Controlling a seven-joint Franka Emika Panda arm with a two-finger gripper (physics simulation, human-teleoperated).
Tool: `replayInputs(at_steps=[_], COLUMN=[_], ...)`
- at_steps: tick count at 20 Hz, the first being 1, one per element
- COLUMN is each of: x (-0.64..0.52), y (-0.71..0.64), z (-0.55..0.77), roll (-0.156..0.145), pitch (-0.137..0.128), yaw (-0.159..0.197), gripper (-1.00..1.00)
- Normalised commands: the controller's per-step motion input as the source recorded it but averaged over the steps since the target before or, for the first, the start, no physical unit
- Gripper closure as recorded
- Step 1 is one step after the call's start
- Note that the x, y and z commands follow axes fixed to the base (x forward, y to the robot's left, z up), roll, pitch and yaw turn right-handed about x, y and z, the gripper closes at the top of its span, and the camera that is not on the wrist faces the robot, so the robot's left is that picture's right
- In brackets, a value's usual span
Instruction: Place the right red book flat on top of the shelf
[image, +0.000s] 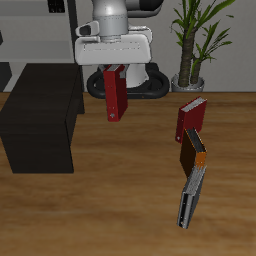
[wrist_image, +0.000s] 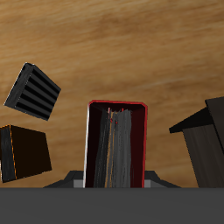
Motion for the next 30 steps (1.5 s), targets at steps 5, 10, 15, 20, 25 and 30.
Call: replayInputs(at_steps=[5, 10, 15, 20, 25, 30], x=[-0.36, -0.61, -0.41, -0.21, -0.13, 0.04], y=[-0.02, -0.02, 0.05, 0.03, -0.18, -0.39], z=[-0.03, 0.21, 0.53, 0.48, 0.41, 0.19], roll=[0.015, -0.013, -0.146, -0.125, -0.153, -0.226], pitch=[-0.021, -0.056, -0.073, -0.041, -0.031, -0.021], yaw=[0.044, 0.136, 0.141, 0.072, 0.059, 0.02], gripper=[1.0, 1.0, 1.0, 1.0, 1.0, 1.0])
